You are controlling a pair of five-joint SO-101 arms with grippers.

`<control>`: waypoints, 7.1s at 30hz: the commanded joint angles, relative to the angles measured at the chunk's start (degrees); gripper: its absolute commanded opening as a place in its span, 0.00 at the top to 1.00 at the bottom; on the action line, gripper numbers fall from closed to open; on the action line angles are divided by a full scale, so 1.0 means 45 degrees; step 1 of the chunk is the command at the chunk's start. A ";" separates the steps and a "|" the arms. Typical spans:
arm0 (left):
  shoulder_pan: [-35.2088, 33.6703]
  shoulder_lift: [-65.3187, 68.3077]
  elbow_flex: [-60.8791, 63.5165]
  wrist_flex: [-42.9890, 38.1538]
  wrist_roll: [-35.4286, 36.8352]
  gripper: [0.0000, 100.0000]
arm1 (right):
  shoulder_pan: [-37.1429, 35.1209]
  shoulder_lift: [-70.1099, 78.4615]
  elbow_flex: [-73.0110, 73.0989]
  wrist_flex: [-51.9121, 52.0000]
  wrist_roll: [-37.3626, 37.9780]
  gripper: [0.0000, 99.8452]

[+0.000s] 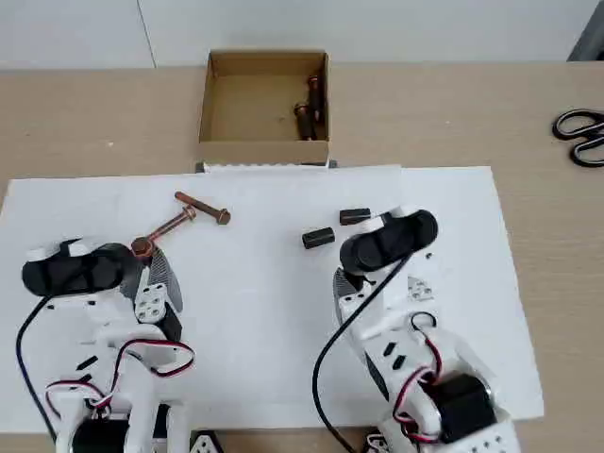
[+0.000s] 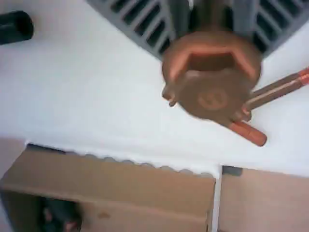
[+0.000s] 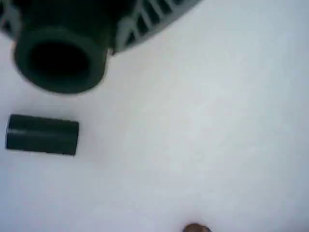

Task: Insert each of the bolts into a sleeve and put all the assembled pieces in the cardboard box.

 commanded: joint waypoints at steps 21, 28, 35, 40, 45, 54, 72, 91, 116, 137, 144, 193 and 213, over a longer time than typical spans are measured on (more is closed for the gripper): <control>0.4845 -0.0059 0.2725 -0.6525 0.3536 1.00 | -0.4093 -0.0088 0.3907 -0.4835 0.2657 1.00; 0.5548 -0.0059 0.2745 -0.6505 0.3087 1.00 | -0.4093 -0.0107 0.3868 -0.4288 0.2891 1.00; 0.5685 -0.0059 0.2745 -0.6505 0.2149 1.00 | -0.4093 -0.1358 0.3966 -0.4132 0.2950 1.00; 0.6271 -0.0059 0.2745 -0.6388 0.2168 1.00 | -0.4093 -0.2022 0.3966 -0.3565 0.2950 1.00; 0.6916 -0.0059 0.2745 -0.6330 0.2208 1.00 | -0.4093 -0.2120 0.3966 -0.3526 0.2950 1.00; 0.6877 -0.0059 0.2667 -0.6134 0.2208 1.00 | -0.4093 -0.2120 0.4298 -0.3663 0.2950 1.00; 0.6935 -0.0059 0.2667 -0.6115 0.2208 1.00 | -0.4034 -0.2120 0.4376 -0.4464 0.2969 1.00; 0.6935 -0.0059 0.2667 -0.5763 0.2208 1.00 | -0.3995 -0.2120 0.4396 -0.4855 0.3712 1.00; 0.6857 -0.0059 0.1866 -0.5060 0.2227 1.00 | -0.3839 -0.2081 0.4376 -0.4855 0.3712 1.00; 0.6916 -0.0059 0.2686 -0.6193 0.2969 1.00 | -0.3819 -0.2120 0.4278 -0.4855 0.3712 1.00; 0.6857 -0.0059 0.2882 -0.6232 0.3028 1.00 | -0.3839 -0.2120 0.4278 -0.4855 0.3692 1.00; 0.7131 -0.0039 0.2999 -0.2227 0.1114 0.81 | -0.4171 -0.2120 0.3810 -0.5714 0.3790 1.00; 0.2637 -0.0039 -0.0068 -0.2168 0.0000 1.00 | -0.2647 -0.2061 0.3888 -0.5636 0.3673 1.00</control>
